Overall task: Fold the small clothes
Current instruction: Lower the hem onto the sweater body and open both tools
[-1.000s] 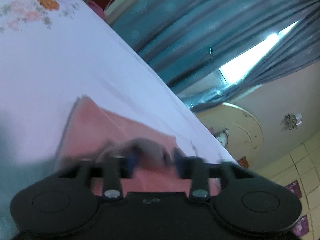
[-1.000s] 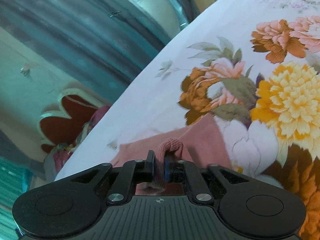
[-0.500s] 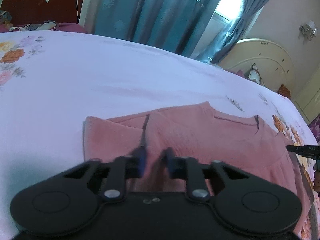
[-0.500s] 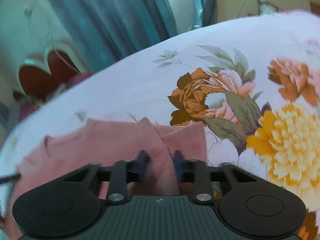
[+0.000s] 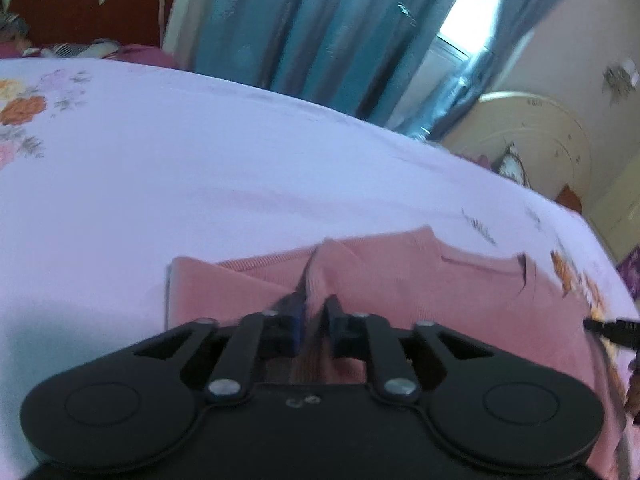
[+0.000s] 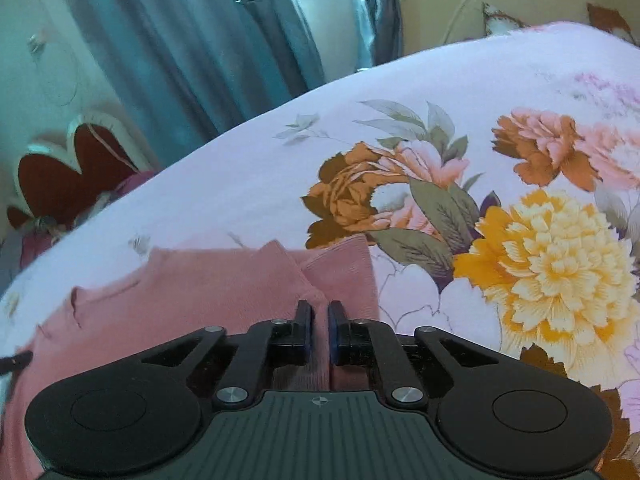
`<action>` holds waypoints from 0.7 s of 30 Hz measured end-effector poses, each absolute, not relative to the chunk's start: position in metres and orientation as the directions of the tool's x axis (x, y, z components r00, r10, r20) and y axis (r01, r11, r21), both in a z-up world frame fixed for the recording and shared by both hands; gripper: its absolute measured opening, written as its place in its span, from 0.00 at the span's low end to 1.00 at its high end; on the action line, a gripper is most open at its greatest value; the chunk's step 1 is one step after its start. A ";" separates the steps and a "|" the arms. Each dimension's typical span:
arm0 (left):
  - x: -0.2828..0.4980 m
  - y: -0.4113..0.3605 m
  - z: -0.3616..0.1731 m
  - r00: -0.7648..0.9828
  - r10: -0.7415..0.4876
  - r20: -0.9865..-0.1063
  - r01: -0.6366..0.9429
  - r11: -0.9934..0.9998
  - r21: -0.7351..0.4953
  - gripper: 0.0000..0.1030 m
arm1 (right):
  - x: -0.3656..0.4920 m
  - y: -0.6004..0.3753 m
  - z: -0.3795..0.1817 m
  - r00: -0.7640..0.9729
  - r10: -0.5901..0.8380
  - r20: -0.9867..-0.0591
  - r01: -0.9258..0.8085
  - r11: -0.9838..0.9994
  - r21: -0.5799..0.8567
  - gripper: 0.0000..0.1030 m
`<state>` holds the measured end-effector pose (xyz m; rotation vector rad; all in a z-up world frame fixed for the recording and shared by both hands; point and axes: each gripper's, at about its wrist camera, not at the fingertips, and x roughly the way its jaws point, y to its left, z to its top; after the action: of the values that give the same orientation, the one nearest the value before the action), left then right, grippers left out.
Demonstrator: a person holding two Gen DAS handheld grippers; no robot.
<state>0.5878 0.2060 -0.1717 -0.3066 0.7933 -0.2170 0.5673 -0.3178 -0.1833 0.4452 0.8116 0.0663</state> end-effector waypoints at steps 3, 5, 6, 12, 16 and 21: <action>0.564 0.197 -0.145 0.758 -0.231 -0.610 0.072 0.959 -0.274 0.48 | 0.549 -0.304 -0.155 0.770 0.112 -0.629 0.097 0.953 0.289 0.66; 0.551 0.174 -0.134 0.766 -0.291 -0.574 0.137 0.945 -0.296 0.61 | 0.547 -0.282 -0.145 0.769 0.220 -0.600 -0.023 0.948 0.318 0.67; 0.549 0.154 -0.133 0.746 -0.336 -0.575 0.197 0.936 -0.290 0.64 | 0.550 -0.262 -0.146 0.742 0.272 -0.612 -0.091 0.947 0.309 0.65; 0.551 0.053 -0.157 0.632 -0.421 -0.651 0.423 0.891 -0.165 0.58 | 0.561 -0.139 -0.170 0.620 0.409 -0.669 -0.433 0.890 0.142 0.44; 0.568 0.051 -0.171 0.654 -0.403 -0.640 0.393 0.904 -0.168 0.74 | 0.593 -0.133 -0.175 0.628 0.372 -0.683 -0.360 0.918 0.169 0.44; 0.560 0.062 -0.152 0.690 -0.388 -0.611 0.363 0.916 -0.172 0.71 | 0.586 -0.148 -0.158 0.679 0.333 -0.655 -0.339 0.933 0.123 0.44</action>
<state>0.5596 0.0624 -0.1520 -0.0388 0.6920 -0.4203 0.5861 -0.1476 -0.1578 -0.0085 0.7337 0.3774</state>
